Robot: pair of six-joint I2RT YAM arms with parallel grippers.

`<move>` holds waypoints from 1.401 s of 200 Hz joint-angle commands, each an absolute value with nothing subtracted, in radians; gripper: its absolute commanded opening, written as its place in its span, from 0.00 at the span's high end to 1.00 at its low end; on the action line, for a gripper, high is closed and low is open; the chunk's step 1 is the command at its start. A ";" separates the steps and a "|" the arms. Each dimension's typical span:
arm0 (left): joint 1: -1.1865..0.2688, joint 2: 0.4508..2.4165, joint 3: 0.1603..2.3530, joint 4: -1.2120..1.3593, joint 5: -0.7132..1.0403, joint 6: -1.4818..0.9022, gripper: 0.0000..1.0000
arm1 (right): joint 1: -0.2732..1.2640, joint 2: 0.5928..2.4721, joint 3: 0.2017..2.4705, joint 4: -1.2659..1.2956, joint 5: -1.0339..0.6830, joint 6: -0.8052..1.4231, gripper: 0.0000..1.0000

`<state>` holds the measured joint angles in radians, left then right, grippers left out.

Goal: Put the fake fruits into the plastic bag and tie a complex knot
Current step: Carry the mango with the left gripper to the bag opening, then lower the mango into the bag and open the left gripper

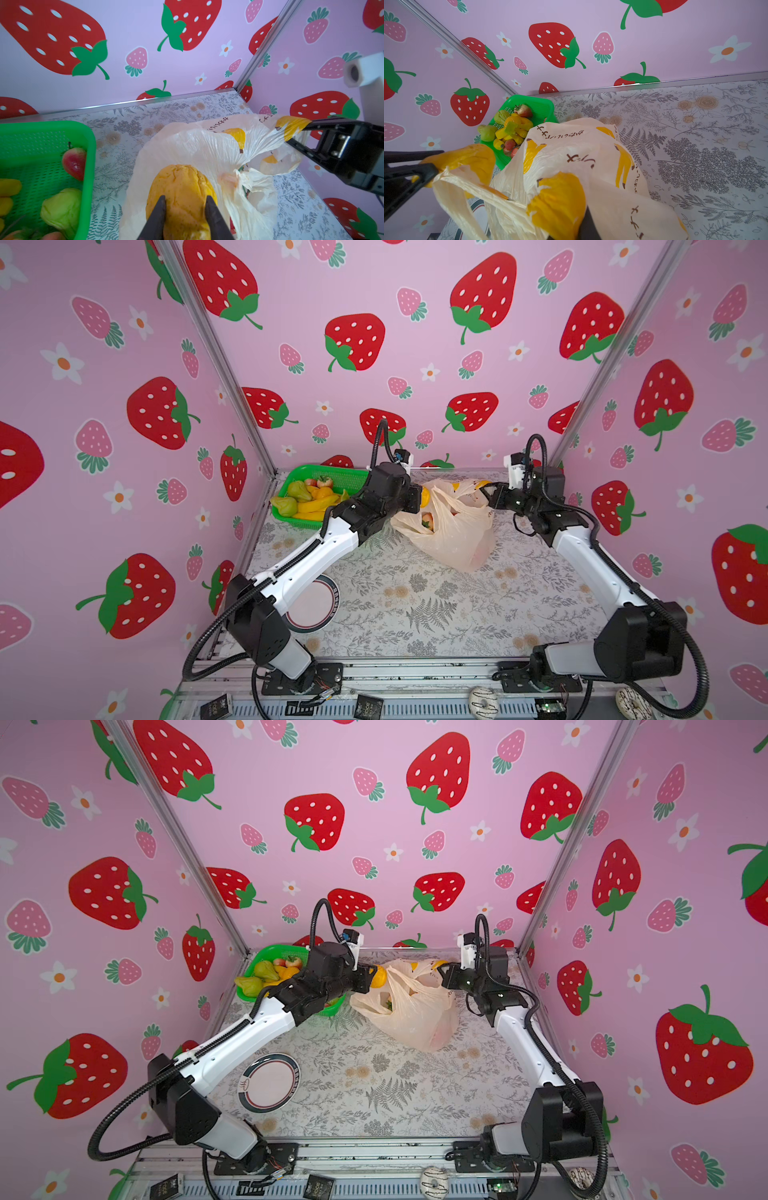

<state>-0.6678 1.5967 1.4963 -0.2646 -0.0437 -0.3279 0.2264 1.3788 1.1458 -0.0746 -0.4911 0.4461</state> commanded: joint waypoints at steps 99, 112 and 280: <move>-0.783 1.776 1.510 -0.050 0.235 -0.451 0.85 | 0.229 1.371 1.145 -0.054 -0.507 0.446 0.92; -0.785 1.818 1.533 -0.069 0.187 -0.433 0.85 | 0.229 1.371 1.142 -0.054 -0.504 0.444 0.93; -0.754 1.932 1.624 -0.093 0.095 -0.318 0.47 | 0.229 1.394 1.151 -0.078 -0.497 0.414 0.93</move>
